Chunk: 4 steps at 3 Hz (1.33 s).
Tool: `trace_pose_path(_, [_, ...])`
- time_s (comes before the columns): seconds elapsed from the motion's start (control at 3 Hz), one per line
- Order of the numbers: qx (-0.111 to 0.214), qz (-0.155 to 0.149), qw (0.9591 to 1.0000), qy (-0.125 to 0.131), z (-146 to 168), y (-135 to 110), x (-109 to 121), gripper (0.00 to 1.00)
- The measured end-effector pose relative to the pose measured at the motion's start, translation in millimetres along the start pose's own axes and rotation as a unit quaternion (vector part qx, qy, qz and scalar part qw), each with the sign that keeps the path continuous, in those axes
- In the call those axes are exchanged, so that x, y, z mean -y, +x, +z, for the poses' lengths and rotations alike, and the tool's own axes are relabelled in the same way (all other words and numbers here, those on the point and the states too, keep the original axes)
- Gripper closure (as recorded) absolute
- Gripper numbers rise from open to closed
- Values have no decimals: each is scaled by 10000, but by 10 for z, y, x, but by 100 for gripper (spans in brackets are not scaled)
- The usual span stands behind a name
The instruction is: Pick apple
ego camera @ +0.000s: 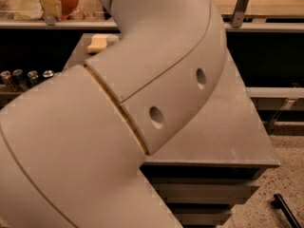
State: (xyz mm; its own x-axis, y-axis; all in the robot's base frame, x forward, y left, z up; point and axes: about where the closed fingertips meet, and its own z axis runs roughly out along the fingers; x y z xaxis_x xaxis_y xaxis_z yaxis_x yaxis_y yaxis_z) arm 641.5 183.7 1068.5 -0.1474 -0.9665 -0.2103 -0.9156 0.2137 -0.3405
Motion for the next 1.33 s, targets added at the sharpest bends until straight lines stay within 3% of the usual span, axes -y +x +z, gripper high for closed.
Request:
trace_pose_path(0.33, [-43,654,9978,135,-256,395,72,100])
trace_pose_path(0.67, [-27,1238,9919,298,-513,721,73,100])
trace_pose_path(1.33, [209,2226,9725,657,-772,1129,-52,100])
